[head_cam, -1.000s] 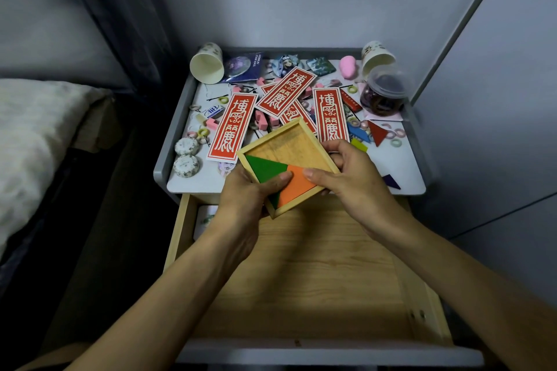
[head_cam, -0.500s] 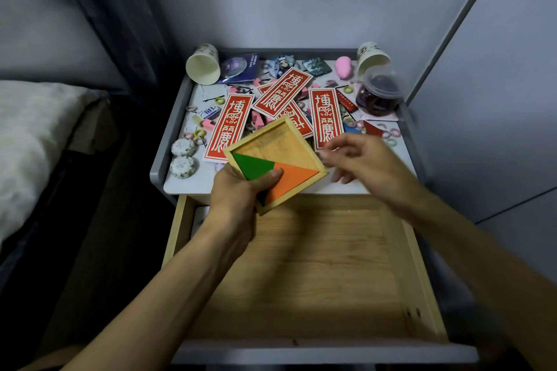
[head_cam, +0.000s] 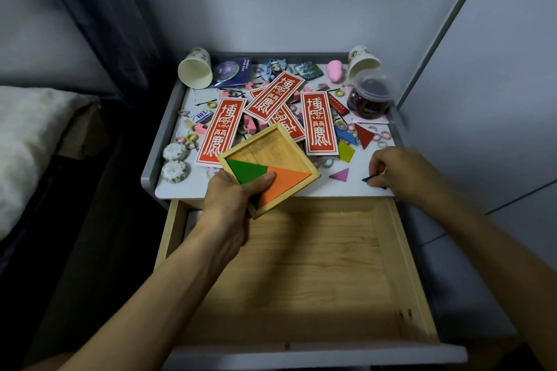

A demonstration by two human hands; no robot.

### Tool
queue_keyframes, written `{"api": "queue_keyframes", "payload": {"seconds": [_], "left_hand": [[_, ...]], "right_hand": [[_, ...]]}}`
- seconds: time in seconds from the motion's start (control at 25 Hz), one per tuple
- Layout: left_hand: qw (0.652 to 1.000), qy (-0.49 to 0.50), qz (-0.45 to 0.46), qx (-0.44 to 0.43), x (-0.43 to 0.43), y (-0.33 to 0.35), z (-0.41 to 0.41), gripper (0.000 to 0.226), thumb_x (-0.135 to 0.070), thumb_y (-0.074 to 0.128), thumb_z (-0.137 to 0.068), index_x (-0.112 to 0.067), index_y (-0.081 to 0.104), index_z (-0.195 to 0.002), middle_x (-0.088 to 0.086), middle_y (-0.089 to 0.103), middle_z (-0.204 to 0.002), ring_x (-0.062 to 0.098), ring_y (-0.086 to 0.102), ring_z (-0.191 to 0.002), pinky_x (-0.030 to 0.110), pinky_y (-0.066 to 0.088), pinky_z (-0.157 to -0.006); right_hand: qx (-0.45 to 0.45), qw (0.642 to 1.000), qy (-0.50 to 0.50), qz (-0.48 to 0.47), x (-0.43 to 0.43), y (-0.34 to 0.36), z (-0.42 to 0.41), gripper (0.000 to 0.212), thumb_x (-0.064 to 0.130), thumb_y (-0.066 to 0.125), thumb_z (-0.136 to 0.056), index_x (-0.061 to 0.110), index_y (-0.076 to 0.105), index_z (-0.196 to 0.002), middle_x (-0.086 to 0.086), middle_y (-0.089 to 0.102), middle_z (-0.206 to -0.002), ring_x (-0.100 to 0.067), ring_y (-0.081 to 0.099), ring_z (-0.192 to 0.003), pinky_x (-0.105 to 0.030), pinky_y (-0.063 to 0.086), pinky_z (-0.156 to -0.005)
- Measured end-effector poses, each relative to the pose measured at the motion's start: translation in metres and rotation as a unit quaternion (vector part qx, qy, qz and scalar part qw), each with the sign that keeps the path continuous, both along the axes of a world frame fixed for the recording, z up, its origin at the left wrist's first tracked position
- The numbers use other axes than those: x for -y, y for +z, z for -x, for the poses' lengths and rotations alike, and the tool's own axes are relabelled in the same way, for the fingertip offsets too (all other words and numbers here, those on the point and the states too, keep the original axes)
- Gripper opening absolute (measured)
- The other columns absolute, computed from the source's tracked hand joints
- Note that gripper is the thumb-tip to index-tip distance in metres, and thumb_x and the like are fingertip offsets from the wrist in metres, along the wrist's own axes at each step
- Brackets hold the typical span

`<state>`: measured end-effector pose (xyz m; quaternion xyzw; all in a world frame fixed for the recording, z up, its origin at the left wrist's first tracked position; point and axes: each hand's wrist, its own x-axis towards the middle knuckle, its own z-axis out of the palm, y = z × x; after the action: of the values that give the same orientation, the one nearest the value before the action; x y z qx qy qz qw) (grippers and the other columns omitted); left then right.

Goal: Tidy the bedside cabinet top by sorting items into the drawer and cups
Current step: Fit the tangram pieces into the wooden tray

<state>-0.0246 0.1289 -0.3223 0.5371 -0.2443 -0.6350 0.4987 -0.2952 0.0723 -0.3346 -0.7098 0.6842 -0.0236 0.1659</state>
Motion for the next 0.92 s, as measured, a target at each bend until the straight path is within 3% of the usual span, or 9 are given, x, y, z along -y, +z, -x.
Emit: {"api": "queue_keyframes", "payload": {"seconds": [0.08, 0.24, 0.44, 0.64, 0.8, 0.92], "left_hand": [[1.000, -0.004, 0.000, 0.000, -0.001, 0.001, 0.001, 0.028, 0.002, 0.070, -0.082, -0.002, 0.065, -0.109, 0.008, 0.076, -0.091, 0.018, 0.072, -0.073, 0.026, 0.056, -0.055], [1.000, -0.006, 0.000, -0.005, -0.001, 0.003, 0.002, 0.027, 0.003, 0.069, -0.082, -0.003, 0.065, -0.108, 0.009, 0.075, -0.090, 0.017, 0.072, -0.071, 0.025, 0.056, -0.055], [1.000, -0.004, -0.005, -0.009, 0.001, 0.002, -0.002, 0.033, 0.002, 0.070, -0.081, -0.002, 0.063, -0.113, 0.009, 0.075, -0.092, 0.018, 0.073, -0.073, 0.026, 0.057, -0.056], [1.000, -0.004, -0.006, 0.001, 0.000, 0.000, -0.006, 0.036, -0.002, 0.072, -0.081, -0.004, 0.063, -0.116, 0.008, 0.075, -0.098, 0.019, 0.073, -0.079, 0.026, 0.057, -0.059], [1.000, -0.009, -0.003, 0.007, -0.001, -0.001, -0.006, 0.038, -0.003, 0.072, -0.081, -0.004, 0.062, -0.118, 0.009, 0.075, -0.100, 0.020, 0.073, -0.082, 0.027, 0.057, -0.061], [1.000, -0.013, -0.002, 0.010, 0.000, -0.001, -0.004, 0.035, 0.000, 0.070, -0.082, -0.003, 0.063, -0.116, 0.010, 0.074, -0.099, 0.020, 0.073, -0.079, 0.027, 0.057, -0.059]], "right_hand": [[0.057, 0.998, -0.032, 0.017, 0.006, 0.001, -0.003, 0.016, 0.013, 0.074, -0.083, 0.018, 0.060, -0.086, -0.006, 0.066, -0.086, -0.012, 0.056, -0.071, -0.026, 0.043, -0.064], [0.174, 0.979, -0.082, 0.067, 0.024, -0.003, -0.021, 0.023, 0.011, 0.071, -0.086, 0.013, 0.062, -0.107, -0.002, 0.066, -0.078, -0.014, 0.063, -0.071, -0.035, 0.054, -0.076], [0.126, 0.986, -0.082, 0.071, 0.031, -0.018, -0.030, 0.035, 0.021, 0.077, -0.081, 0.013, 0.063, -0.113, 0.000, 0.060, -0.085, -0.015, 0.058, -0.077, -0.028, 0.042, -0.069], [0.113, 0.986, -0.088, 0.083, 0.033, -0.021, -0.031, 0.035, 0.023, 0.081, -0.077, 0.013, 0.063, -0.105, -0.007, 0.059, -0.105, -0.021, 0.059, -0.094, -0.039, 0.052, -0.081], [0.151, 0.976, -0.120, 0.098, 0.033, -0.021, -0.026, 0.024, 0.017, 0.079, -0.080, 0.017, 0.057, -0.091, -0.006, 0.062, -0.089, -0.025, 0.065, -0.082, -0.041, 0.056, -0.075], [0.171, 0.968, -0.146, 0.114, 0.032, -0.019, -0.021, 0.024, 0.014, 0.076, -0.083, 0.017, 0.058, -0.099, -0.004, 0.058, -0.086, -0.026, 0.066, -0.080, -0.043, 0.059, -0.075]]}}
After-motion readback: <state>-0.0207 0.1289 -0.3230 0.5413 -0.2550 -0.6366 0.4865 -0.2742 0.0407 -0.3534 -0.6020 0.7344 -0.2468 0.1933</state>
